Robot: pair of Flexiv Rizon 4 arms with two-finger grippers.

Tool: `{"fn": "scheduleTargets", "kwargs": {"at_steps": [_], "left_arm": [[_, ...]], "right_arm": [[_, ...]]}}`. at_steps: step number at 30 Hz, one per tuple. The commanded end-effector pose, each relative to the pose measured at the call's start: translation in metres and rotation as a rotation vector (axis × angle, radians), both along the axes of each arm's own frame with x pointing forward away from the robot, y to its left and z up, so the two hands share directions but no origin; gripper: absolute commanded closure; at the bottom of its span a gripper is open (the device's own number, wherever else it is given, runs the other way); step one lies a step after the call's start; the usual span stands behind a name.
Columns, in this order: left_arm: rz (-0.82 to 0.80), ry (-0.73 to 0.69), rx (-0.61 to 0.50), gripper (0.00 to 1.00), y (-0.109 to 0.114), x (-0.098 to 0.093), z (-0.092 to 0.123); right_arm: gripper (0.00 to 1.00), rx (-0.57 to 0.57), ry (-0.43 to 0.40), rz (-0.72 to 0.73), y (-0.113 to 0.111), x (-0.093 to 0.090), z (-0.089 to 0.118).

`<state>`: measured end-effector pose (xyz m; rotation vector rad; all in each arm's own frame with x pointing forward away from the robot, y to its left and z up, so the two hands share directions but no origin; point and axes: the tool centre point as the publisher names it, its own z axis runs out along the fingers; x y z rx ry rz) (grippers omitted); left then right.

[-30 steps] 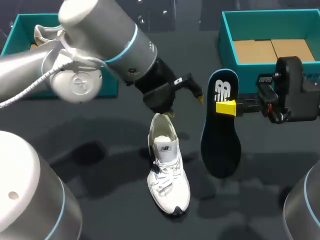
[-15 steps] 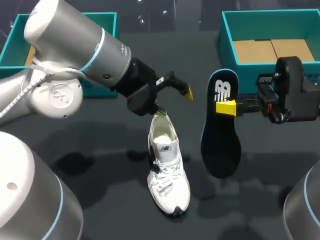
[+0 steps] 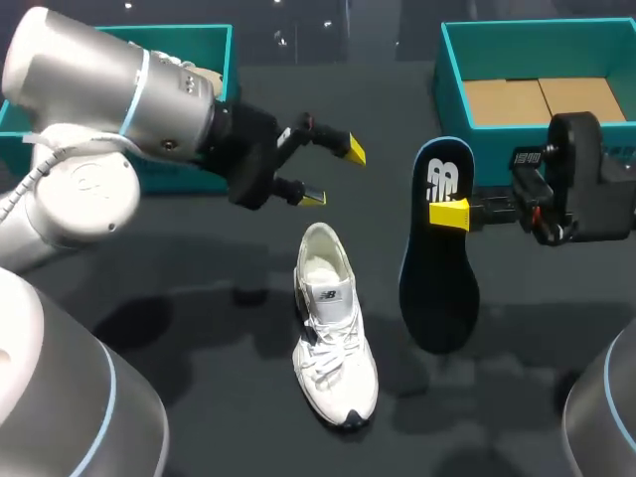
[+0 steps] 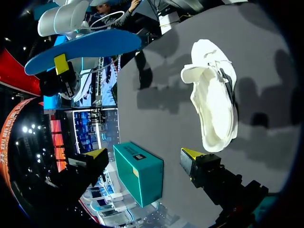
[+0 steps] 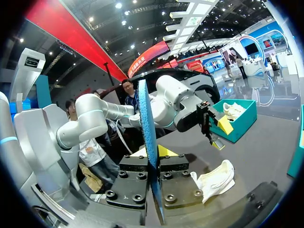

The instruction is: Take the shoe out of the shoebox, open the shoe tongue, remove and reinsert the insole, then place the shoe into the shoebox

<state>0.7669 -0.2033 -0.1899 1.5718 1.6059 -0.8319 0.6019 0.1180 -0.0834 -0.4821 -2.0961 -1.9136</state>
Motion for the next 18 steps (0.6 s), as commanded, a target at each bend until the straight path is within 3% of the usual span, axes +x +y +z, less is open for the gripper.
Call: {"fn": "scheduleTargets", "kwargs": {"at_steps": [1,5,18], "left_arm": [[-0.002,0.004,-0.102,0.00,0.013,-0.003,0.000],[-0.009,0.020,-0.140,0.00,0.017,0.000,0.005],[0.012,0.044,-0.248,0.00,0.032,0.001,0.017]], "right_arm": [[1.00,0.000,0.000,-0.001,0.001,0.000,-0.001],[1.00,0.000,0.000,-0.001,0.001,0.000,-0.001],[1.00,-0.020,0.298,0.011,-0.023,0.083,-0.022]]}}
